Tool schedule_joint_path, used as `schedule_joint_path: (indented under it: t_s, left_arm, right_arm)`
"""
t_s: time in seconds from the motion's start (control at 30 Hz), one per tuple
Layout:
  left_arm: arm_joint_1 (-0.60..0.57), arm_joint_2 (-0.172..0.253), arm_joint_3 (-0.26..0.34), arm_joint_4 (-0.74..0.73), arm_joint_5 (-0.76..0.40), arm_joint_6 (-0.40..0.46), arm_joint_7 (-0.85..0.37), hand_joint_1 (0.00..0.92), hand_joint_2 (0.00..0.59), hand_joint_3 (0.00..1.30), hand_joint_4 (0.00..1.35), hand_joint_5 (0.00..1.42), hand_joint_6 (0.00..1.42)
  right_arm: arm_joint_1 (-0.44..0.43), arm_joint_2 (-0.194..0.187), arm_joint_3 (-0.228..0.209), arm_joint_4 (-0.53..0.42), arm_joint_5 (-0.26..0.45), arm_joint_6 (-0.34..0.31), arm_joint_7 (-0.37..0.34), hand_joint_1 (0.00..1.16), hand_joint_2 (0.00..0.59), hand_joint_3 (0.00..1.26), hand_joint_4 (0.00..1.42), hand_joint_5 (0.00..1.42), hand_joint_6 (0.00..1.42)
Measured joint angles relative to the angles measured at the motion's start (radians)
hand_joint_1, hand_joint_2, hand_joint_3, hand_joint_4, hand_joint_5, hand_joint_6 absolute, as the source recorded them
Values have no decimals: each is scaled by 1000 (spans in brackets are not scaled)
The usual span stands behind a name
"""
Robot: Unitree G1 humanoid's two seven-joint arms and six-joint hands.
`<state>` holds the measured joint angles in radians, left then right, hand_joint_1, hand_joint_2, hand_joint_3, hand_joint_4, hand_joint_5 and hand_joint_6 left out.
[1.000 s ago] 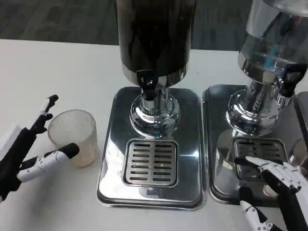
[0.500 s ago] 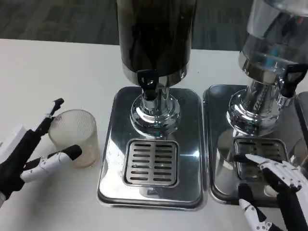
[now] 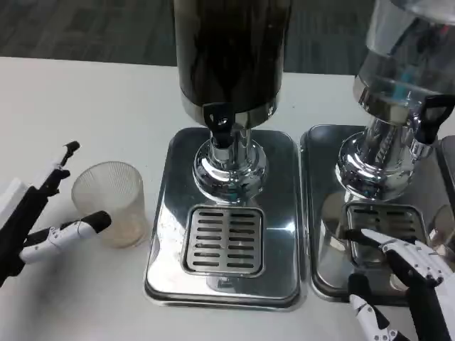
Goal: Grasp the cup under the faucet to collect the drink, then remove the cup.
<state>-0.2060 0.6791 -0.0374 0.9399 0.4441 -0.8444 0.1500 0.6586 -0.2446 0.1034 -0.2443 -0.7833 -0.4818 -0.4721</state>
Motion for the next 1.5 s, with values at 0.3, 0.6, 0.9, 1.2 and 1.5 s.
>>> schedule_joint_path:
  t_s: [0.3, 0.6, 0.9, 1.2, 1.5]
  left_arm:
    - [-34, 10, -69, 89, 80, -17, 122, 17, 0, 0, 0, 168, 278]
    - [-77, 10, -134, 147, 128, -29, 237, 26, 2, 0, 18, 199, 301]
    - [-125, 10, -185, 174, 157, -29, 293, 42, 7, 0, 31, 214, 308]
    - [-172, 10, -235, 214, 159, 0, 302, 71, 15, 0, 33, 216, 323]
    - [-208, 8, -279, 247, 178, 28, 322, 93, 24, 0, 51, 246, 337]
  right_arm:
    - [-7, 4, 1, 6, -14, 0, -14, 324, 452, 367, 322, 314, 216]
    - [-5, 4, 5, 6, -17, 0, -21, 315, 454, 373, 326, 314, 225]
    - [-2, 5, 16, 6, -17, 0, -23, 308, 454, 383, 332, 329, 245]
    - [3, 5, 21, 6, -16, 0, -23, 306, 454, 384, 336, 329, 248]
    - [11, 9, 23, 6, -15, 0, -33, 305, 454, 385, 346, 339, 262]
